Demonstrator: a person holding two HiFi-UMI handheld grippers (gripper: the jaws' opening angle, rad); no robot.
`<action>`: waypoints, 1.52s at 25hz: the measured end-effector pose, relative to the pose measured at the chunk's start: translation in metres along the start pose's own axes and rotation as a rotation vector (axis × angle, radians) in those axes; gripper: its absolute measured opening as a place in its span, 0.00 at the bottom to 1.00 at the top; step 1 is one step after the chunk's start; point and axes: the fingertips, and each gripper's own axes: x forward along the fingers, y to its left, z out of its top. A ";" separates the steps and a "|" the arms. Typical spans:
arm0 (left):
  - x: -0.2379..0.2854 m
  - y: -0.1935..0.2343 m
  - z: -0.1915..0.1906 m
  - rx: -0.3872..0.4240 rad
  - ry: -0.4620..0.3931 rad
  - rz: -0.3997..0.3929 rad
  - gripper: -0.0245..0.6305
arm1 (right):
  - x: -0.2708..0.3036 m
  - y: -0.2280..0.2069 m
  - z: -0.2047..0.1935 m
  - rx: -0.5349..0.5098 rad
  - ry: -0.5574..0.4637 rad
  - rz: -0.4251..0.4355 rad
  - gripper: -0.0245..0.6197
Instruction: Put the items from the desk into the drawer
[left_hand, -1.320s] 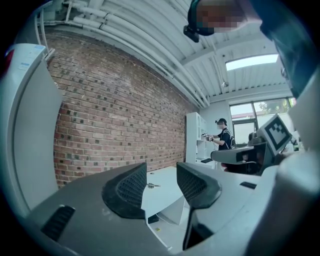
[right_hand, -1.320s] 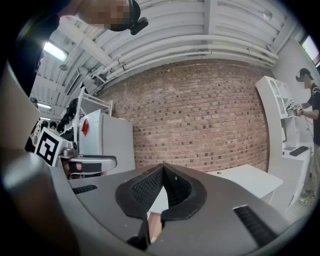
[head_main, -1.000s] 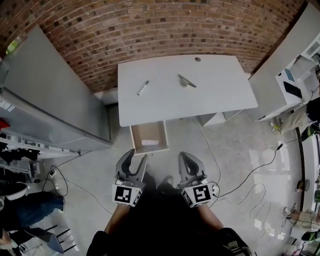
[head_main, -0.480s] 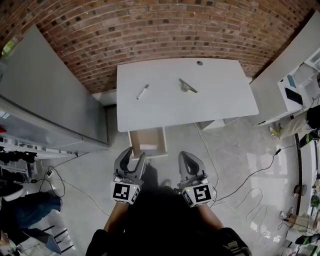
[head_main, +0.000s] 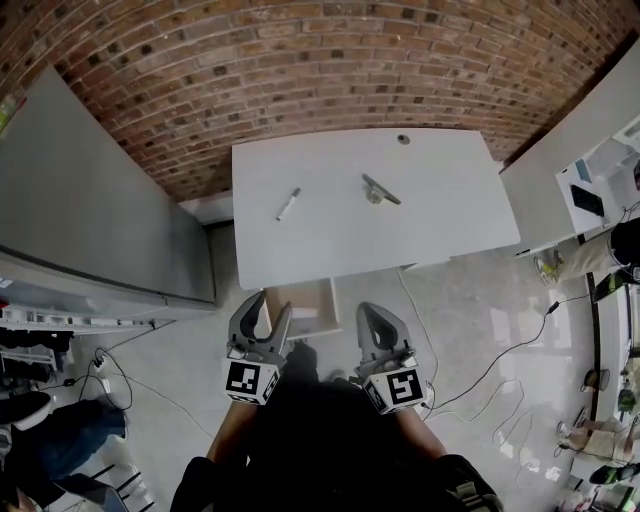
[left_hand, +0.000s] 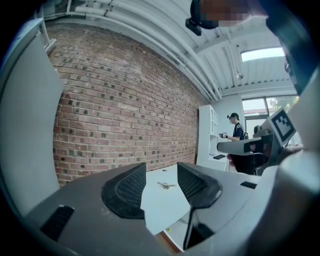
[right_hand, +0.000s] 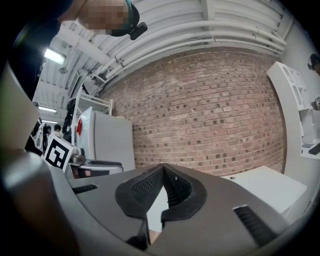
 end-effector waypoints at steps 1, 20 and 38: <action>0.005 0.007 0.000 -0.001 0.006 -0.006 0.30 | 0.008 0.001 0.001 -0.002 0.001 -0.005 0.03; 0.096 0.087 -0.058 0.066 0.211 -0.047 0.34 | 0.107 0.005 -0.002 0.048 0.009 0.028 0.03; 0.210 0.138 -0.145 0.046 0.444 0.011 0.36 | 0.187 -0.063 -0.035 0.060 0.150 0.121 0.03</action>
